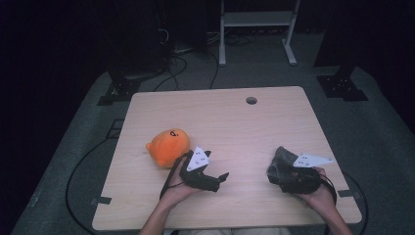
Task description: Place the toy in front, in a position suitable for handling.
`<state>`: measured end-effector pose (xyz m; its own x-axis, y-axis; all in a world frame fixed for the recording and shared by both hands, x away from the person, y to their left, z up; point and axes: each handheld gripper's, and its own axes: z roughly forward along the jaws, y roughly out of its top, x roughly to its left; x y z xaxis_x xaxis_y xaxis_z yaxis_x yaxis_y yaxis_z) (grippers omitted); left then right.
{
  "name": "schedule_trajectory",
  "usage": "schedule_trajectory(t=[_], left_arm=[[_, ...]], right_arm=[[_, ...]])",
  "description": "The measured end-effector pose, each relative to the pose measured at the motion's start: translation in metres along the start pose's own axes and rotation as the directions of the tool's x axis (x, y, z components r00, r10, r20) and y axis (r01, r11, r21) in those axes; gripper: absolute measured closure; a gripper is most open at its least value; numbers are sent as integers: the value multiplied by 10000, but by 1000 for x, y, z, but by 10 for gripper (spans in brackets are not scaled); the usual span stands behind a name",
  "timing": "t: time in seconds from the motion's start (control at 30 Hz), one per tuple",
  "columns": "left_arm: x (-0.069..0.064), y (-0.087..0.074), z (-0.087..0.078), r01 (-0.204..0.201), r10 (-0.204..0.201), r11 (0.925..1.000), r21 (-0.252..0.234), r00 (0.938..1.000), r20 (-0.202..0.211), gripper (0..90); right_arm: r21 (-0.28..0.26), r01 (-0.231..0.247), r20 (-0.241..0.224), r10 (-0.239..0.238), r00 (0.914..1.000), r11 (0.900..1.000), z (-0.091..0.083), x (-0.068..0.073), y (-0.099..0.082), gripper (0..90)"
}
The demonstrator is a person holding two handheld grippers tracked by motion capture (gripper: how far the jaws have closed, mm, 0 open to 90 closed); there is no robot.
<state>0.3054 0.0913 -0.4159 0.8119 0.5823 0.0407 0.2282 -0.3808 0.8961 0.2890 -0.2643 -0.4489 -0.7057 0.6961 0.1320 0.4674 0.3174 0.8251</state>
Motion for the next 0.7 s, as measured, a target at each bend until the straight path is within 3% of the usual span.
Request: schedule_trajectory(t=[0.37,0.7], left_arm=[[22,7,-28,152,-197,9970,-755,9980,-596,64],[44,6,-48,348,-490,9931,-1121,9908,-1265,64]], right_arm=[[64,13,-12,-13,10000,10000,1,1,0,352],[84,89,-32,-89,10000,9999,1,2,0,352]])
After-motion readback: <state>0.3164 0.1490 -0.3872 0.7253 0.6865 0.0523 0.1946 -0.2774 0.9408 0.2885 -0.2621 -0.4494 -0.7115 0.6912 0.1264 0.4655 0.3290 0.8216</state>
